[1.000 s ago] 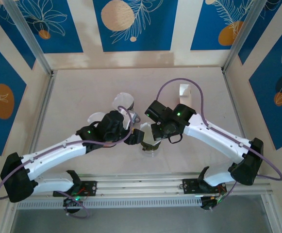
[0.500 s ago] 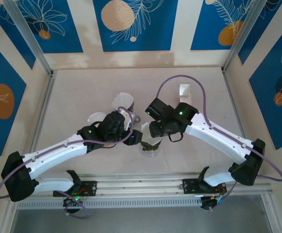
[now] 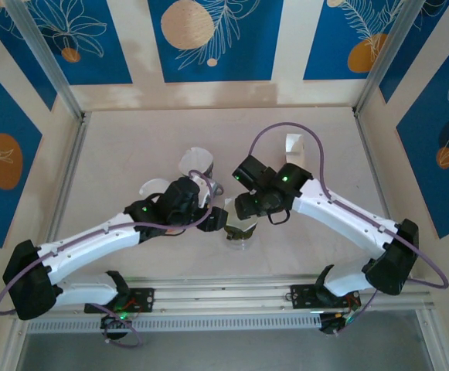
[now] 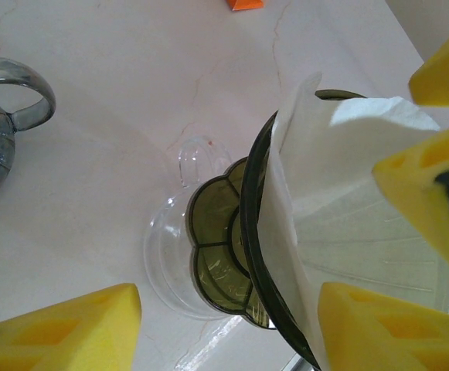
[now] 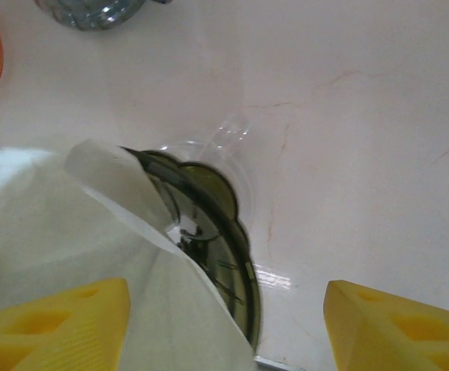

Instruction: Place the coffee filter in the dripper

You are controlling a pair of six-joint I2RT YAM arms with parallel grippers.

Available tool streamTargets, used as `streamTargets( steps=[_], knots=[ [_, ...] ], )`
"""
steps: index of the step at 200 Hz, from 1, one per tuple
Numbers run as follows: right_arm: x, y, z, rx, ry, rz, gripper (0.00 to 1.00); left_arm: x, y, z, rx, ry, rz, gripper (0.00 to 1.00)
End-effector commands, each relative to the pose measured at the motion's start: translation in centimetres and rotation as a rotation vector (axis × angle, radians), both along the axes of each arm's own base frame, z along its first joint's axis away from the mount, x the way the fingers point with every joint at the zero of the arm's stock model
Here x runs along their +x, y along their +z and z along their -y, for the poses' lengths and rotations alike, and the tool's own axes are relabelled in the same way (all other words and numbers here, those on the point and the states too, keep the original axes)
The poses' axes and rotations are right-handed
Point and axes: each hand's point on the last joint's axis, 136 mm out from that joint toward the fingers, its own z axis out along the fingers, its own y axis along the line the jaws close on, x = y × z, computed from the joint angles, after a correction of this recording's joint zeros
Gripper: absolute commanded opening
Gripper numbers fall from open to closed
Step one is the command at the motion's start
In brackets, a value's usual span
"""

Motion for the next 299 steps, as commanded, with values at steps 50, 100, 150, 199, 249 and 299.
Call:
streamTargets(
  steps=[50,100,150,199,249,299],
  knots=[
    [-0.7,-2.3,-0.8,-0.043,0.04,-0.045,0.71,-0.1,0.8,-0.1,-0.02,-0.002,-0.011,0.66],
    [0.0,-3.4,-0.6,-0.052,0.016,-0.068,0.72,-0.1,0.6,-0.1,-0.015,-0.002,-0.017,0.66],
    [-0.1,-5.1,-0.2,-0.084,0.007,-0.087,0.72,0.0,0.4,-0.1,-0.012,-0.001,-0.021,0.66],
    [-0.1,-6.4,0.2,-0.108,-0.002,-0.093,0.72,0.0,0.3,-0.1,-0.018,-0.002,-0.033,0.65],
    [-0.2,-7.1,0.5,-0.131,-0.011,-0.091,0.72,-0.1,0.9,0.0,-0.048,0.0,-0.036,0.67],
    [-0.3,-7.5,0.8,-0.143,-0.017,-0.094,0.72,-0.2,1.8,0.4,-0.104,-0.01,-0.015,0.82]
  ],
)
